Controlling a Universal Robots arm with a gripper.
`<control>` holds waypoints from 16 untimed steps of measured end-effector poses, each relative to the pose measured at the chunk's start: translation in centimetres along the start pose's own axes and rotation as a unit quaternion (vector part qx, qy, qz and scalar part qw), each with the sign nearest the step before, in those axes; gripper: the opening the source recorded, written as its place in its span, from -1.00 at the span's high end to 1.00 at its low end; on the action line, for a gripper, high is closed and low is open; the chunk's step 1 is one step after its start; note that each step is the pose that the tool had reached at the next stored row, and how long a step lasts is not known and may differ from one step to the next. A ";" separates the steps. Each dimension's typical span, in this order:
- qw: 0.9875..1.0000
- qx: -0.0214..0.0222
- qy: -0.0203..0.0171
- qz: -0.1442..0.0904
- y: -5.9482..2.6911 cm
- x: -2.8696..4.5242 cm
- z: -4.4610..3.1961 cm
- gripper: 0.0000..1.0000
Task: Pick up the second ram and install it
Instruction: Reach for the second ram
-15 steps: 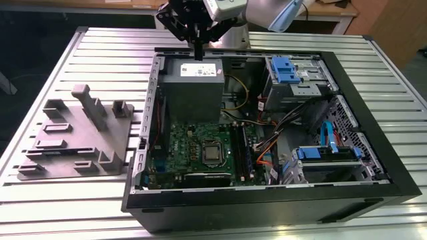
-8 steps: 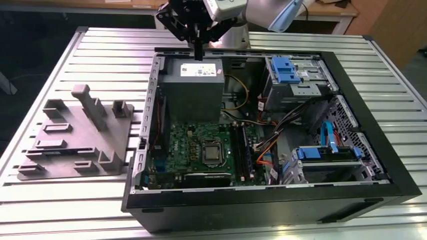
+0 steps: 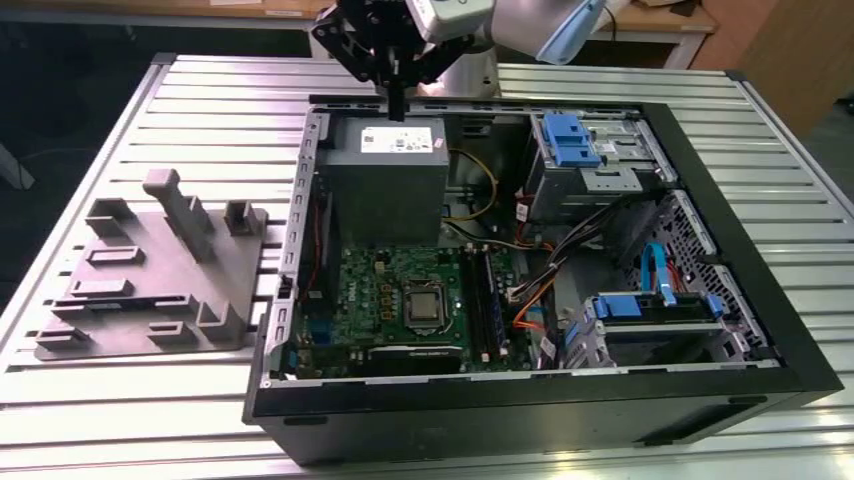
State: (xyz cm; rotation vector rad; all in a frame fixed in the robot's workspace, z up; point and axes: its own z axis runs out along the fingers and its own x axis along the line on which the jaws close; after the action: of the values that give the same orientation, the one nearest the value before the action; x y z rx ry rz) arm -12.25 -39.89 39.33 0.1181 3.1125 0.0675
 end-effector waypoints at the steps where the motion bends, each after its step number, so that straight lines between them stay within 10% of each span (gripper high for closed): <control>1: 1.000 0.000 0.000 0.000 -0.01 0.07 0.00 0.80; 16: 1.000 0.000 0.000 0.000 -0.29 3.72 -0.08 0.80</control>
State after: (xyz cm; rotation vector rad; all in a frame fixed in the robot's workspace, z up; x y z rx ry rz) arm -15.98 -39.90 39.30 0.1179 3.1124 0.0676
